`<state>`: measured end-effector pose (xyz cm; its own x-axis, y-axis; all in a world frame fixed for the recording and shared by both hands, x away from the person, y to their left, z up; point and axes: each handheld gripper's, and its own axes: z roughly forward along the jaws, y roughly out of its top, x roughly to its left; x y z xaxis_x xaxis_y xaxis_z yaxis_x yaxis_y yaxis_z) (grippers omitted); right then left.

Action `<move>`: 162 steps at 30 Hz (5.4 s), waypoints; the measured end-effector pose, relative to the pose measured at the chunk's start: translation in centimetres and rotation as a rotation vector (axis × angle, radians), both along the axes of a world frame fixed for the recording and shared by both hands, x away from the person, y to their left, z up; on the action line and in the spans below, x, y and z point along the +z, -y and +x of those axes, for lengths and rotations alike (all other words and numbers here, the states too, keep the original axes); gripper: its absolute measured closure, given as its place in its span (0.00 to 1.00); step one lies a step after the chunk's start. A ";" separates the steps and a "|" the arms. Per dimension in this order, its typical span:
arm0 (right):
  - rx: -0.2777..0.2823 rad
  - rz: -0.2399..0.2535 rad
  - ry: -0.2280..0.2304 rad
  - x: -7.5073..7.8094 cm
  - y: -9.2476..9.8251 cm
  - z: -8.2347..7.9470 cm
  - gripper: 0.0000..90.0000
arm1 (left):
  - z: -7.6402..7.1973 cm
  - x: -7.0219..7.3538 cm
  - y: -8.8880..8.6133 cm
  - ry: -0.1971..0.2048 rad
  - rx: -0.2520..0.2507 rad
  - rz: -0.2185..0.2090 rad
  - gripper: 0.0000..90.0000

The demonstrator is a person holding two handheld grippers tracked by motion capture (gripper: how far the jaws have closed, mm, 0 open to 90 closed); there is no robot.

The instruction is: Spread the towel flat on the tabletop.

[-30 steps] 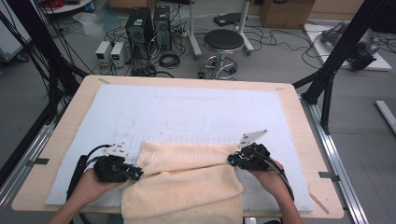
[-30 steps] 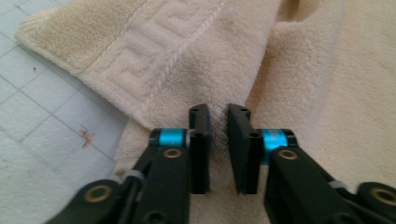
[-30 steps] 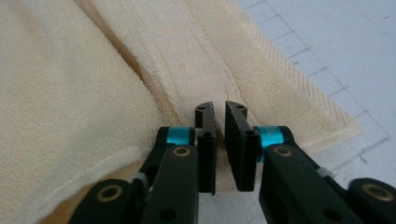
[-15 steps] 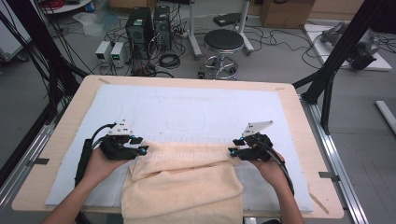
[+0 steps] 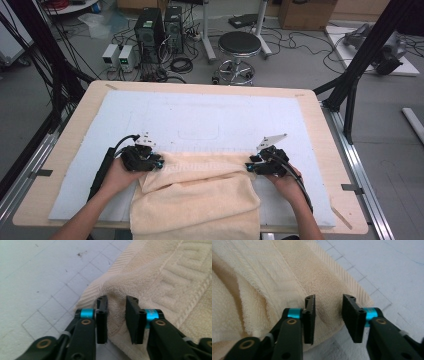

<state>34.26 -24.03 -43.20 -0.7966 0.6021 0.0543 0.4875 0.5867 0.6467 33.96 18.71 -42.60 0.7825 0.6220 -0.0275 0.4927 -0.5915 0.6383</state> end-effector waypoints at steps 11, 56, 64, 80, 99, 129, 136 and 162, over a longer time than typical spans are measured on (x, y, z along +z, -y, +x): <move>0.049 0.034 -0.014 0.8 0.2 -0.3 0.94 | -0.6 0.9 -0.4 0.042 -0.012 0.002 0.96; -0.054 0.043 0.084 5.0 -1.5 6.3 0.57 | 6.1 2.6 -1.5 0.110 0.122 -0.151 0.63; -0.038 -0.068 0.056 2.1 -1.2 4.3 0.58 | 4.3 0.7 -1.0 0.101 0.109 -0.091 0.59; -0.062 -0.018 0.006 0.2 -1.4 7.1 0.93 | 7.0 -0.6 -0.7 0.065 0.224 -0.042 0.96; -0.105 -0.017 0.059 2.7 -2.3 9.5 0.71 | 9.4 1.2 -1.4 0.086 0.299 -0.046 0.77; 0.149 -0.038 0.000 0.4 -1.5 -2.5 0.91 | -3.9 -0.8 -2.1 0.058 -0.075 -0.069 0.94; 0.109 -0.086 0.057 1.5 -2.8 -0.8 0.95 | -1.3 0.1 -1.4 0.135 0.043 -0.061 0.96; 0.194 -0.002 0.079 1.6 -2.4 -4.9 0.63 | -5.5 0.5 -2.9 0.107 -0.096 -0.177 0.66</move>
